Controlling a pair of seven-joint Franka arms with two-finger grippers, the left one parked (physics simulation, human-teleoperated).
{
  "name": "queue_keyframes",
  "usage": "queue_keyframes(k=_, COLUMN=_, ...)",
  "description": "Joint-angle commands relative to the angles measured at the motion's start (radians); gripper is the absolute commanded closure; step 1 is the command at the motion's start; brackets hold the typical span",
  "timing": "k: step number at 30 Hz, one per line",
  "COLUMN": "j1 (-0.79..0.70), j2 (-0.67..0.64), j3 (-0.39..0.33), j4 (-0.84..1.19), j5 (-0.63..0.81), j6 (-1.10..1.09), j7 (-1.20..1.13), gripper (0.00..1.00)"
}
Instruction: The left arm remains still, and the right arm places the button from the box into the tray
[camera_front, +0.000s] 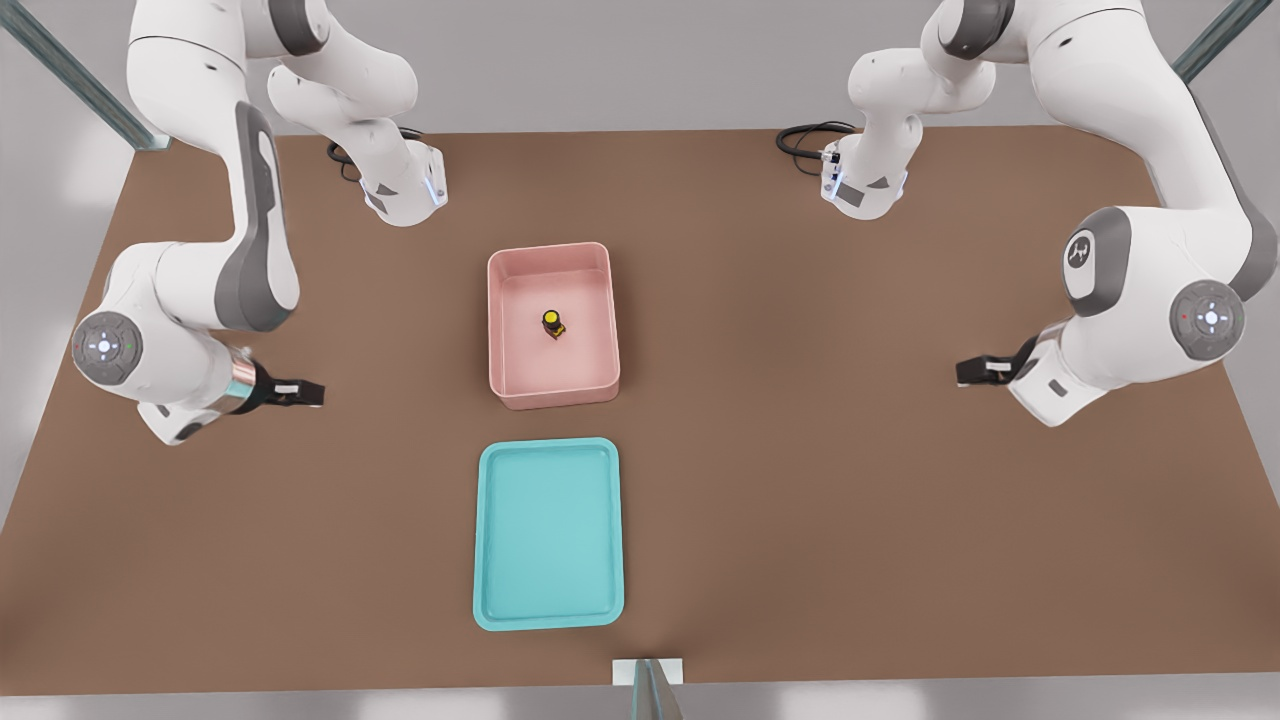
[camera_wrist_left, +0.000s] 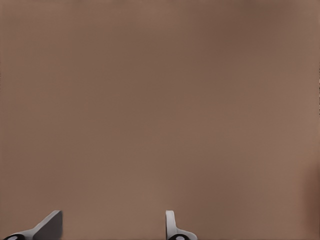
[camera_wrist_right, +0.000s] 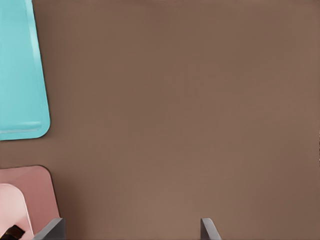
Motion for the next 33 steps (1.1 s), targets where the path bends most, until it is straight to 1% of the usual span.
queue_keyframes(k=1, j1=0.0, j2=-0.001, j3=0.001, j4=0.0, j5=0.0, j6=0.102, j7=0.012, gripper=0.0)
queue_keyframes(k=2, j1=0.006, j2=0.002, j3=0.002, j4=0.0, j5=0.0, j6=0.101, j7=0.013, gripper=0.0)
queue_keyframes(k=3, j1=0.03, j2=0.001, j3=0.019, j4=-0.009, j5=0.002, j6=0.093, j7=0.015, gripper=0.0)
queue_keyframes(k=5, j1=0.151, j2=0.016, j3=0.02, j4=-0.009, j5=0.006, j6=0.089, j7=0.032, gripper=0.0)
queue_keyframes(k=6, j1=0.182, j2=0.024, j3=0.02, j4=-0.009, j5=0.008, j6=0.089, j7=0.035, gripper=0.0)
queue_keyframes(k=8, j1=0.234, j2=0.032, j3=0.019, j4=-0.009, j5=0.016, j6=0.089, j7=0.111, gripper=0.0)
queue_keyframes(k=10, j1=0.286, j2=0.047, j3=0.022, j4=-0.012, j5=0.083, j6=0.106, j7=0.219, gripper=0.0)
queue_keyframes(k=11, j1=0.316, j2=0.039, j3=0.022, j4=-0.055, j5=0.086, j6=0.145, j7=0.251, gripper=0.0)
queue_keyframes(k=13, j1=0.383, j2=0.022, j3=0.022, j4=-0.131, j5=0.095, j6=0.217, j7=0.404, gripper=0.0)
queue_keyframes(k=14, j1=0.417, j2=-0.014, j3=0.022, j4=-0.214, j5=0.095, j6=0.279, j7=0.457, gripper=0.0)
queue_keyframes(k=17, j1=0.457, j2=-0.146, j3=0.03, j4=-0.374, j5=0.095, j6=0.311, j7=0.516, gripper=0.0)
queue_keyframes(k=18, j1=0.484, j2=-0.174, j3=0.033, j4=-0.404, j5=0.097, j6=0.313, j7=0.584, gripper=0.0)
queue_keyframes(k=20, j1=0.492, j2=-0.186, j3=0.076, j4=-0.455, j5=0.098, j6=0.374, j7=0.68, gripper=0.0)
queue_keyframes(k=22, j1=0.494, j2=-0.179, j3=0.125, j4=-0.474, j5=0.097, j6=0.422, j7=0.788, gripper=0.0)
queue_keyframes(k=24, j1=0.494, j2=-0.168, j3=0.157, j4=-0.52, j5=0.097, j6=0.48, j7=0.836, gripper=0.0)
queue_keyframes(k=27, j1=0.541, j2=-0.142, j3=0.165, j4=-0.563, j5=0.094, j6=0.547, j7=0.88, gripper=0.0)
queue_keyframes(k=33, j1=0.564, j2=-0.083, j3=0.165, j4=-0.61, j5=0.089, j6=0.636, j7=0.928, gripper=0.0)
